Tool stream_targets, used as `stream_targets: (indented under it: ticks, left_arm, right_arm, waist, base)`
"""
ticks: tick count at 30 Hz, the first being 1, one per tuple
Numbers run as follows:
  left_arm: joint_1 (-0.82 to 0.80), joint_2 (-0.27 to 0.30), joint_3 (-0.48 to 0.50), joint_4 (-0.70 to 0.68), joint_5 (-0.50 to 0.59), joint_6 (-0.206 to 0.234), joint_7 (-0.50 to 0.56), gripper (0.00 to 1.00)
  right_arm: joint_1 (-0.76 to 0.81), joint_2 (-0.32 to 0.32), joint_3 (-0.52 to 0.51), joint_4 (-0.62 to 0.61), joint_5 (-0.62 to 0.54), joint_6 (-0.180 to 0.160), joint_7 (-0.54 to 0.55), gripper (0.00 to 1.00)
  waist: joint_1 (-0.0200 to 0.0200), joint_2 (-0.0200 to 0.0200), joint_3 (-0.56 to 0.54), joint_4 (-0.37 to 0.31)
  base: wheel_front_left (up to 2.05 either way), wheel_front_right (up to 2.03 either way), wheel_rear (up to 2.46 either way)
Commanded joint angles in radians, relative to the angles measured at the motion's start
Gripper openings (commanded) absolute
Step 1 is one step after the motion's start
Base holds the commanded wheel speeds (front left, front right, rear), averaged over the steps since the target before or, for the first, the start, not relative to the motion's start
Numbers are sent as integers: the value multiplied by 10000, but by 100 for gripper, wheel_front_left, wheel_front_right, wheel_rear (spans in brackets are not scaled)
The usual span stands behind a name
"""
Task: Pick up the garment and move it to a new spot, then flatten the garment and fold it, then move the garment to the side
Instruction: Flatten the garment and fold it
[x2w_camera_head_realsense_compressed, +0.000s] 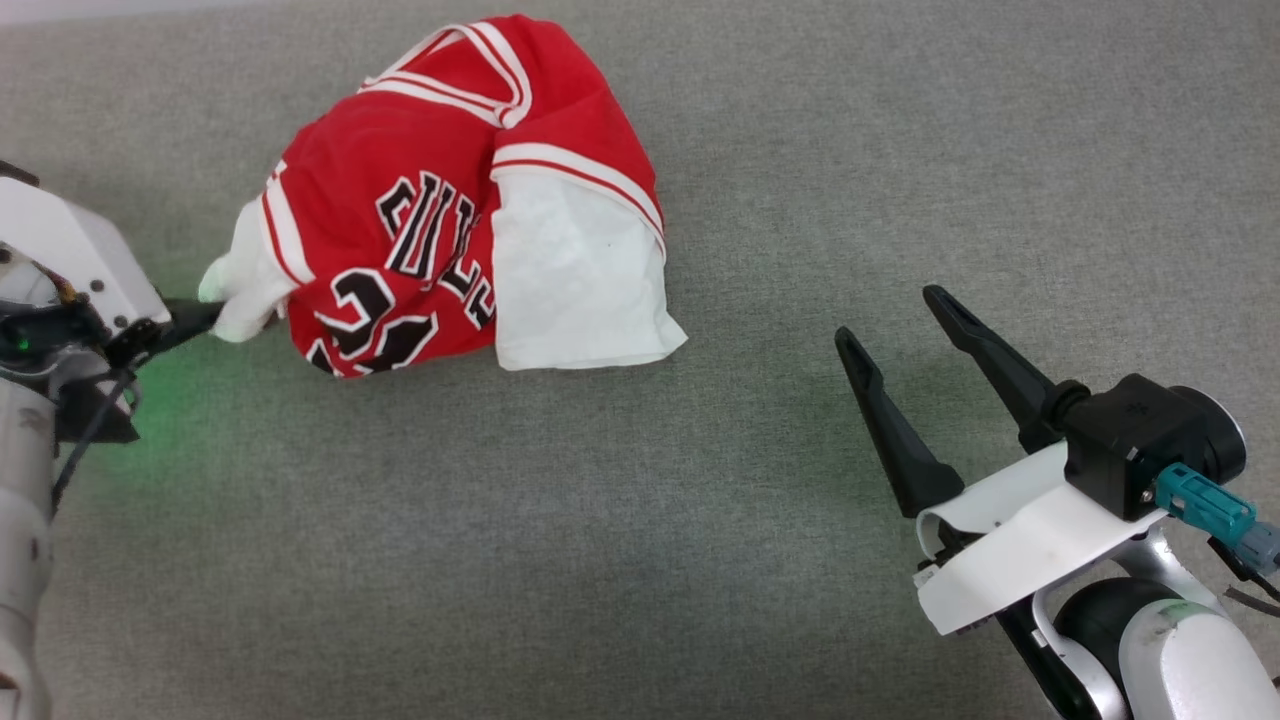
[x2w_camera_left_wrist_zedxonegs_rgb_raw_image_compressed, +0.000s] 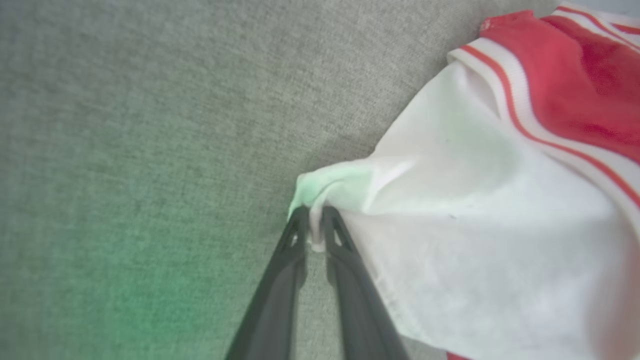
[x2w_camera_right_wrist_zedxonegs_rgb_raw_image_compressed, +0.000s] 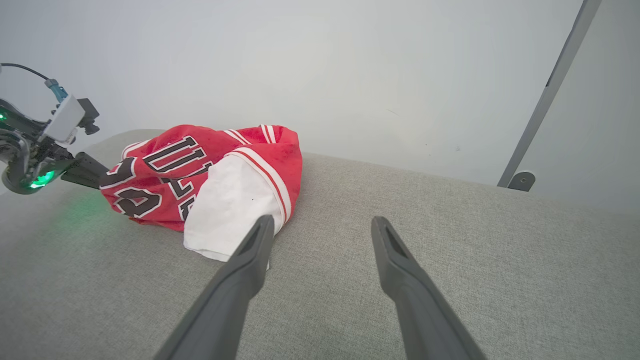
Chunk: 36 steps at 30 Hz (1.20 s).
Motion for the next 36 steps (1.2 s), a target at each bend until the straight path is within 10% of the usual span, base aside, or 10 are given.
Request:
stream_targets:
  ticks: [1, 12, 25, 36]
  left_arm:
    - [52, -280, -81, 95, 34, -134, -132, 0]
    - [-312, 154, -621, -1067, 652, -672, -2458, 0]
    - [725, 1259, -1421, -5414, 154, -690, -2556, 0]
    - [2617, 1987, -1655, -4248, 537, -139, -2781, 0]
  right_arm:
    - [-67, 5, -16, -48, -57, -11, 27, 100]
    - [360, 150, -240, 238, 124, -11, -65, 100]
    - [842, 285, -470, 262, 238, -11, -9, 100]
    - [827, 318, -339, 344, 323, -11, -56, 100]
  waist:
    - [0, 0, 12, 24]
    - [0, 0, -748, 461]
    - [0, 0, -1530, 940]
    - [0, 0, -1301, 769]
  base:
    - [0, 0, 0]
    - [0, 0, 0]
    - [0, 0, 0]
    - [0, 0, 0]
